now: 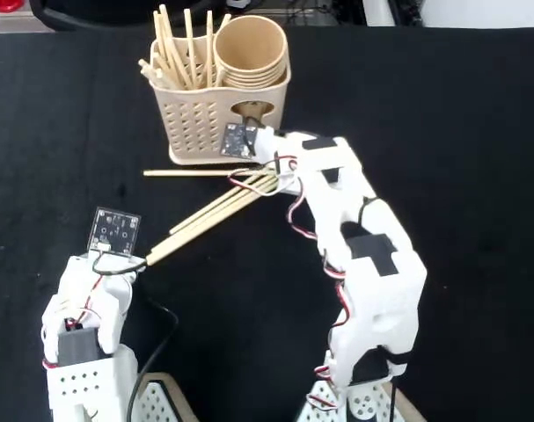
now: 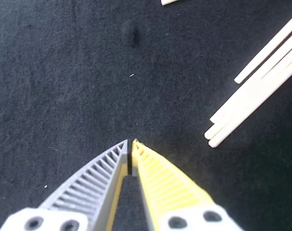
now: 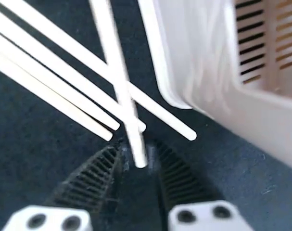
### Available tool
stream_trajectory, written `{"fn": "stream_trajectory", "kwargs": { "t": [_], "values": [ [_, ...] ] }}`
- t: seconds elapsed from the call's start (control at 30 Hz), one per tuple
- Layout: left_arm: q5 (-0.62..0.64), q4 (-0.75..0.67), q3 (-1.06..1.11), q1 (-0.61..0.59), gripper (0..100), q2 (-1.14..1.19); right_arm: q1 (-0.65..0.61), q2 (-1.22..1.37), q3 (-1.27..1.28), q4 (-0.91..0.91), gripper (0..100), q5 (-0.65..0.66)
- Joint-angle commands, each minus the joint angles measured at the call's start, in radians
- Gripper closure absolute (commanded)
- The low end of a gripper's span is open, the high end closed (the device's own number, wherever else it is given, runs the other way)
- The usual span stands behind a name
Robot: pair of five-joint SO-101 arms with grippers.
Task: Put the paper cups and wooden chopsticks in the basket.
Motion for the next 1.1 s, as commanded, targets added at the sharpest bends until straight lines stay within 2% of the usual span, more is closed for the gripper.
{"fn": "stream_trajectory", "kwargs": {
  "t": [0.0, 0.2, 0.33, 0.47, 0.63, 0.8, 1.07],
  "values": [
    [-0.006, 0.005, 0.004, -0.004, 97, -0.009, 0.014, -0.002, -0.047, -0.017, 98.8, 0.017],
    [-0.006, 0.003, 0.004, -0.004, 97, -0.009, 0.018, -0.041, -0.038, 0.005, 98.6, 0.017],
    [-0.006, 0.002, 0.004, -0.004, 97, -0.009, 0.006, -0.142, -0.035, 0.144, 98.6, 0.026],
    [-0.006, 0.002, 0.004, -0.004, 97, -0.009, -0.044, -0.243, -0.018, 0.353, 98.6, 0.127],
    [-0.006, 0.005, 0.004, -0.004, 97, -0.009, -0.058, -0.398, 0.073, 0.459, 98.6, 0.150],
    [-0.006, 0.005, 0.004, -0.004, 97, -0.009, -0.015, -0.545, 0.260, 0.540, 98.6, 0.255],
    [-0.006, 0.005, 0.004, -0.004, 97, -0.009, 0.186, -0.662, 0.444, 0.549, 97.9, 0.299]
  ]
}}
